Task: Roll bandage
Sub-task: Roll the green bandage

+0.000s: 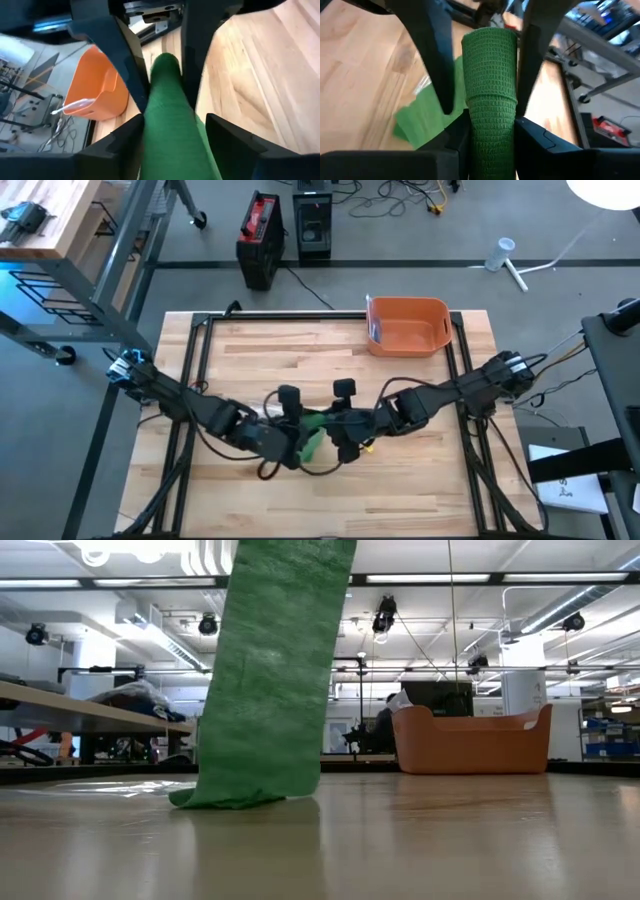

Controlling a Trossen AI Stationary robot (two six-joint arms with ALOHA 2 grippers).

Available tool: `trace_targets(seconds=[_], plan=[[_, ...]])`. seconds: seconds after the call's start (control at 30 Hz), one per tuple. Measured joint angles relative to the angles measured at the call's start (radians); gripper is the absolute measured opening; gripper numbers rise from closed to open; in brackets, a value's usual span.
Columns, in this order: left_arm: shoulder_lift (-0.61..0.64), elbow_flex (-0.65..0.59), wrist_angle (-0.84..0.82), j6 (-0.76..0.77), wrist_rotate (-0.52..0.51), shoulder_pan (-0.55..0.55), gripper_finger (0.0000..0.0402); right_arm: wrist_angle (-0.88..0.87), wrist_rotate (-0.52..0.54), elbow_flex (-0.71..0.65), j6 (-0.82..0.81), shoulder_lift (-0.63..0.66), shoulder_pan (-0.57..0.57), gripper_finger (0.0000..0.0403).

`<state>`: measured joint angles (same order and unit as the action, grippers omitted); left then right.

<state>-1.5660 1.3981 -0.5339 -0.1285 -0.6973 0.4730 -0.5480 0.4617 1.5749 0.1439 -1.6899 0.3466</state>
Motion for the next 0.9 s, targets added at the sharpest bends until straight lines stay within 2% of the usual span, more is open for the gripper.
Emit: trace_targets(seconds=[0.27, 0.37, 0.5, 0.53, 0.9], plan=[[-0.025, 0.075, -0.057, 0.022, -0.003, 0.001, 0.0146, -0.035, -0.01, 0.0, -0.034, 0.001, 0.001, 0.0089], [-0.007, 0.075, -0.09, 0.051, -0.009, 0.002, 0.0104, -0.028, -0.006, 0.002, -0.044, 0.003, 0.005, 0.0088], [0.007, 0.064, -0.126, 0.085, -0.014, 0.002, 0.0025, -0.03, -0.01, 0.002, -0.048, 0.009, 0.007, 0.009], [0.01, 0.061, -0.133, 0.089, -0.016, 0.004, 0.0017, -0.033, -0.01, 0.002, -0.048, 0.011, 0.007, 0.009], [0.032, 0.057, -0.197, 0.112, -0.029, 0.04, 0.0069, -0.068, -0.019, 0.002, -0.066, 0.027, 0.011, 0.0066]])
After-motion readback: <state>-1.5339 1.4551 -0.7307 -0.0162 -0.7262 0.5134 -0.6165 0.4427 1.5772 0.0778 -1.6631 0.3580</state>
